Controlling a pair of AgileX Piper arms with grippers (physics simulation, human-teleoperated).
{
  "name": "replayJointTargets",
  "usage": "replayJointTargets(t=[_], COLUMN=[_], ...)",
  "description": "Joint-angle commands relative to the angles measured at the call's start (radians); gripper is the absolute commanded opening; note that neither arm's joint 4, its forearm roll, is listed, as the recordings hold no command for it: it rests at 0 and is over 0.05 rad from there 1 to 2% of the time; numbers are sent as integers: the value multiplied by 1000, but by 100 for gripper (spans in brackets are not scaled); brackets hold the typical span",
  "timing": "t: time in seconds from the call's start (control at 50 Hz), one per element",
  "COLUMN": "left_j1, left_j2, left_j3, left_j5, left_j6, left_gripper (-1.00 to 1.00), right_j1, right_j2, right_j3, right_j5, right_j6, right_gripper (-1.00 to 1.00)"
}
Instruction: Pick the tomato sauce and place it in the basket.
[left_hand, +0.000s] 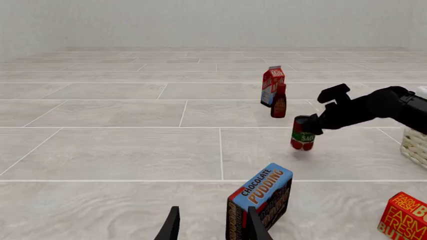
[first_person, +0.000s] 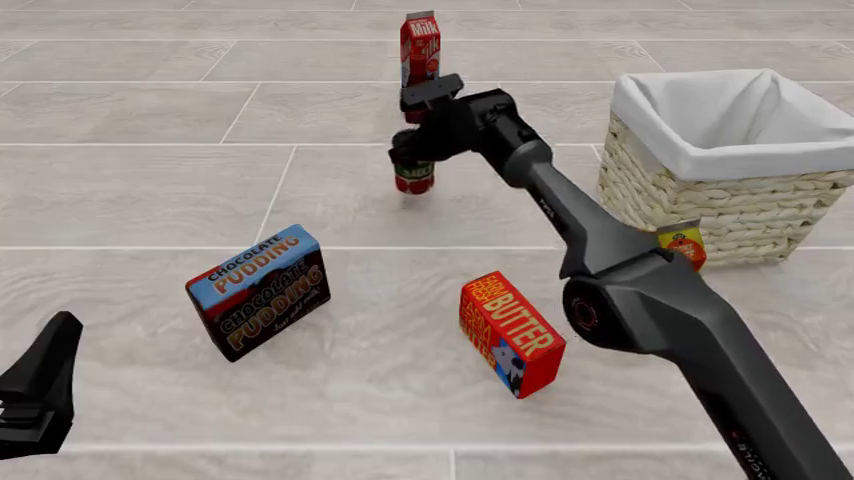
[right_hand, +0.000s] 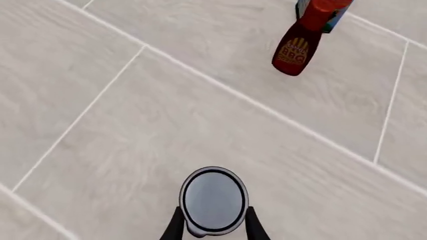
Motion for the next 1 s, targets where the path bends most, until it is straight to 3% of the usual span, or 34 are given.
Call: replayJointTargets(t=[0.02,0.12,0.14,0.18,0.24,0.52,0.7,1.0], left_j1=[0,0,0,0,0,0,0,0], left_j2=[0,0,0,0,0,0,0,0], left_j3=[0,0,0,0,0,0,0,0], left_j5=[0,0,0,0,0,0,0,0], left_j6=[0,0,0,0,0,0,0,0], left_gripper=[100,100,100,100,100,100,100,100], right_j1=[-18,-26,-29,-35,-47,-123,-182,-266], right_j2=[-102,-159,-198,-333,-458,-828,-998,-1165], right_j3=[-2,15,60,290,456,858,1024,1166], right_j5=[24,33,16,-94,-166,-293,-334,-355], right_j6=[-2,-13,-15,-21,-35,-63,-78,-95], right_gripper=[-100,-100,-100,-100,-100,-100,-100,-100])
